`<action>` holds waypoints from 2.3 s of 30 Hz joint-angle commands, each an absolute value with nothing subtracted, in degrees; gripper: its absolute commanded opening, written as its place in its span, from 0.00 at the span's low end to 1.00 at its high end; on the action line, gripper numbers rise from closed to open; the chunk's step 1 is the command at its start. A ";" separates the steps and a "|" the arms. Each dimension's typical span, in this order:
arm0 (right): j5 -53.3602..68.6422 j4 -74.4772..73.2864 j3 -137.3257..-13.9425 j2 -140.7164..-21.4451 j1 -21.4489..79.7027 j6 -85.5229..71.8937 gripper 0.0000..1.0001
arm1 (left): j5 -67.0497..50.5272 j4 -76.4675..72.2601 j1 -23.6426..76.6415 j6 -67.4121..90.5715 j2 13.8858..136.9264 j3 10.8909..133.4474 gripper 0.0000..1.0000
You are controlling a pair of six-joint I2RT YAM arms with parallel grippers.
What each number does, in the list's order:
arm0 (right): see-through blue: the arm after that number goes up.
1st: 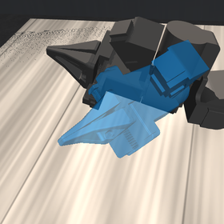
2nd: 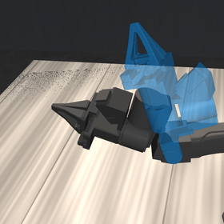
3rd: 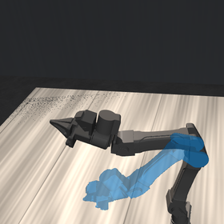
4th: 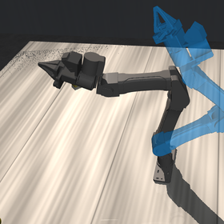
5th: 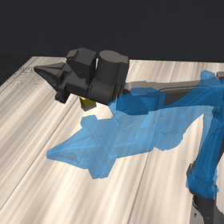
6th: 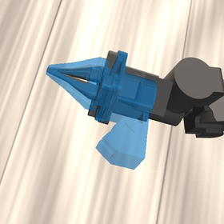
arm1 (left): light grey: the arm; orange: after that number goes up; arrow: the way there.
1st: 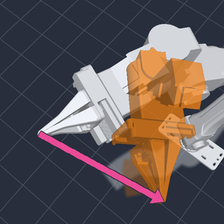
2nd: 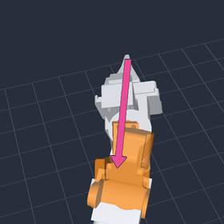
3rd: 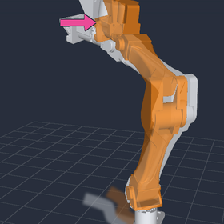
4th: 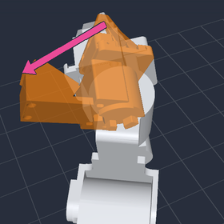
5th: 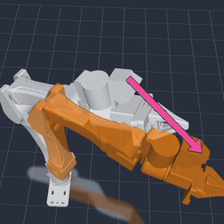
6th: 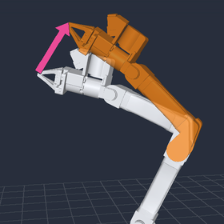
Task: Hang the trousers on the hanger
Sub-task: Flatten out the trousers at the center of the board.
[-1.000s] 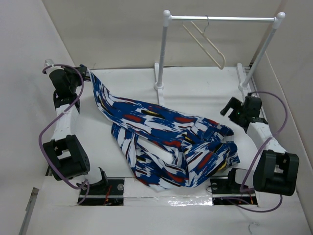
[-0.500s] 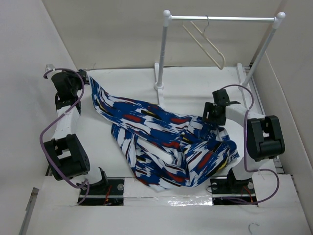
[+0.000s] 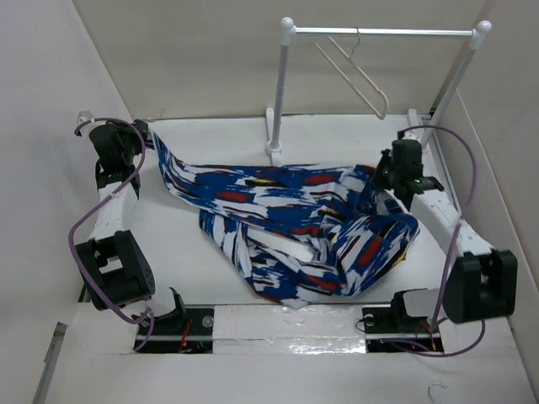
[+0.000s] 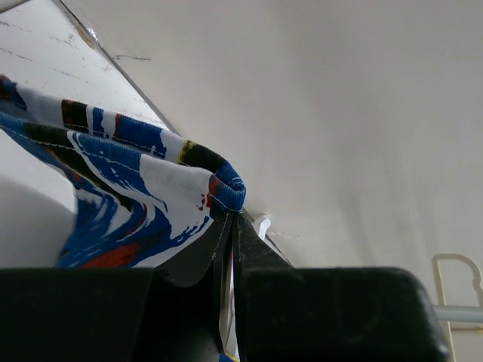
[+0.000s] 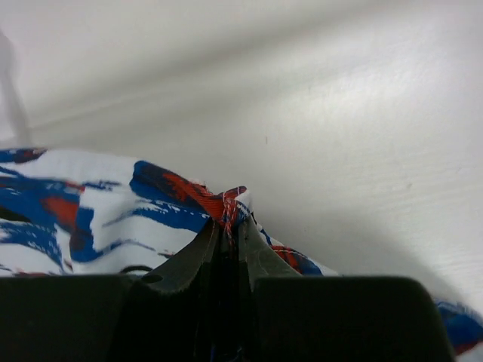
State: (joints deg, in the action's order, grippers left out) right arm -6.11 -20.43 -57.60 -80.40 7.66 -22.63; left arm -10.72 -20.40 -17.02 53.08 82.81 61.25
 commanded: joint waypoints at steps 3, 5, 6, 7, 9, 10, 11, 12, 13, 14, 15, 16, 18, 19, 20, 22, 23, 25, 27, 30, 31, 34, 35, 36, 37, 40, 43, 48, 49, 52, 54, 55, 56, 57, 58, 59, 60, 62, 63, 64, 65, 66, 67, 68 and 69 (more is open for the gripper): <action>-7.33 -1.77 -53.53 -69.09 -2.00 -22.58 0.00 | -8.18 -23.81 -17.40 53.79 81.30 59.59 0.00; -4.32 -0.97 -54.49 -71.53 -5.52 -24.07 0.00 | -8.52 -23.99 -17.40 54.05 82.00 59.24 0.00; -2.39 -0.71 -55.10 -73.11 -7.54 -24.87 0.00 | -9.05 -23.91 -17.40 54.31 82.26 59.06 0.00; -1.33 1.65 -56.33 -74.87 -8.25 -25.13 0.00 | -9.14 -23.73 -17.40 54.58 82.44 58.89 0.00; 1.57 1.58 -58.52 -81.45 -8.78 -25.75 0.00 | -8.36 -22.95 -17.40 54.75 82.88 58.62 0.00; 1.58 0.28 -61.32 -83.74 -8.79 -25.93 0.00 | -7.74 -22.24 -18.01 55.02 82.88 58.62 0.00; 1.58 0.18 -62.57 -87.76 -8.79 -25.93 0.00 | -7.04 -21.80 -18.02 55.37 82.27 58.19 0.00; 0.71 0.26 -63.36 -89.46 -8.79 -26.54 0.00 | -6.51 -22.49 -19.58 55.89 81.66 57.66 0.00; 0.79 1.31 -64.15 -90.78 -8.79 -27.24 0.00 | -6.59 -23.37 -20.21 57.20 81.13 56.96 0.00; 2.44 2.28 -64.77 -92.62 -9.31 -28.12 0.00 | -7.20 -24.68 -20.21 57.39 80.34 56.08 0.00; 2.90 3.33 -64.78 -93.25 -9.32 -28.65 0.00 | -7.29 -24.26 -20.21 56.87 80.42 56.51 0.00; 2.90 4.64 -64.86 -94.38 -8.71 -29.87 0.00 | -8.43 -21.04 -20.21 54.52 82.68 59.73 0.15; 1.77 4.40 -65.47 -95.18 -7.65 -30.40 0.00 | -11.66 -15.00 -20.21 50.91 88.03 66.06 0.49; 1.06 2.83 -65.83 -95.36 -7.65 -30.32 0.00 | -12.99 -9.90 -19.61 48.71 91.37 70.27 0.71; 0.45 2.46 -66.09 -95.36 -6.78 -30.06 0.00 | -13.53 -5.23 -19.60 44.95 97.24 77.80 0.74; -0.61 2.29 -66.09 -94.75 -6.06 -29.79 0.00 | -12.40 1.74 -17.94 42.37 99.14 80.33 0.74; -1.57 2.37 -65.92 -94.40 -6.06 -29.71 0.00 | -10.22 1.41 -16.71 41.75 96.18 77.20 0.73; -0.71 3.60 -65.22 -93.69 -6.06 -29.62 0.00 | -3.98 -3.68 -13.29 39.65 91.43 72.27 0.73; -0.44 2.12 -65.91 -92.99 -6.06 -29.18 0.00 | 4.69 -1.60 -4.17 35.98 85.97 69.88 0.70; -0.88 0.61 -65.40 -91.06 -6.06 -29.18 0.00 | 12.10 0.97 12.66 33.84 81.40 66.90 0.33; -0.44 0.53 -65.04 -90.53 -6.06 -29.27 0.00 | 12.48 0.53 16.48 33.49 80.52 65.32 0.22; 2.28 2.54 -62.50 -88.51 -6.59 -29.71 0.00 | 15.11 0.35 28.80 34.02 79.98 59.34 0.03; 2.20 2.55 -61.79 -88.07 -6.59 -29.71 0.00 | 16.25 0.44 31.18 34.10 81.72 57.85 0.01; 1.94 2.55 -61.44 -87.46 -6.59 -29.53 0.00 | 16.17 0.87 33.12 34.01 83.04 57.31 0.00; 2.02 2.72 -61.26 -87.28 -6.59 -29.53 0.00 | 15.39 1.49 36.18 33.67 84.36 57.39 0.04; 3.43 3.07 -61.00 -87.54 -7.12 -30.06 0.00 | 19.32 4.74 43.47 33.14 89.46 60.11 0.26; 5.27 3.34 -60.91 -88.06 -7.12 -30.06 0.00 | 23.90 8.87 47.01 32.70 94.21 65.29 0.38; 5.97 3.60 -60.38 -87.89 -7.73 -30.06 0.00 | 24.08 10.90 48.16 32.17 99.49 69.17 0.39; 6.15 3.60 -60.38 -87.89 -7.73 -30.15 0.00 | 24.17 10.90 48.16 31.91 100.01 69.26 0.39; 7.03 3.95 -60.29 -88.07 -8.26 -30.06 0.01 | 24.17 11.16 48.69 31.64 102.04 69.87 0.39; 7.38 3.96 -60.47 -88.24 -8.26 -30.06 0.01 | 24.61 11.25 48.69 31.55 103.44 70.40 0.38; 7.30 3.78 -60.47 -88.24 -8.26 -30.06 0.02 | 24.78 11.34 48.69 31.47 103.80 70.49 0.35; 7.21 3.78 -60.47 -88.24 -8.26 -30.06 0.02 | 24.96 11.60 48.69 31.38 104.41 70.66 0.34; 7.21 3.78 -60.47 -88.33 -8.26 -30.06 0.02 | 25.22 11.95 48.69 31.38 104.59 70.58 0.33; 7.21 3.69 -60.56 -88.33 -8.26 -30.06 0.02 | 25.14 12.04 48.69 31.38 104.59 70.40 0.32; 7.38 3.60 -60.64 -88.50 -8.78 -30.06 0.03 | 25.05 11.95 48.69 31.38 104.24 69.62 0.32; 7.64 3.52 -60.82 -88.51 -8.79 -30.06 0.03 | 24.79 11.61 48.69 31.46 104.06 69.09 0.32; 7.91 3.60 -60.82 -88.77 -8.79 -30.06 0.03 | 24.26 11.25 48.69 31.55 103.63 68.12 0.32; 8.26 3.69 -60.82 -88.94 -8.79 -30.06 0.03 | 24.08 11.16 48.69 31.73 103.62 67.94 0.31; 8.70 3.60 -60.99 -89.29 -8.79 -30.06 0.03 | 23.91 11.08 48.69 31.73 103.54 67.77 0.27; 9.05 3.52 -61.17 -89.56 -8.79 -29.97 0.03 | 23.82 10.81 48.69 31.82 103.45 67.42 0.25; 9.14 3.43 -61.17 -89.56 -8.79 -29.97 0.03 | 23.73 10.46 48.69 31.99 103.36 67.24 0.21; 9.14 3.43 -61.00 -89.56 -8.79 -29.97 0.04 | 23.73 10.37 48.69 32.17 103.27 67.15 0.11; 9.05 3.60 -60.82 -89.39 -8.79 -29.97 0.03 | 23.90 10.46 48.69 32.34 103.01 66.89 0.05; 9.05 3.78 -60.73 -89.30 -8.79 -30.06 0.03 | 24.52 10.89 48.69 32.69 102.66 66.71 0.00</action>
State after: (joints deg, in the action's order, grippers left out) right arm 7.70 -0.78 -59.99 -89.69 -8.56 -29.41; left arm 23.09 10.59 48.64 32.34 105.14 67.79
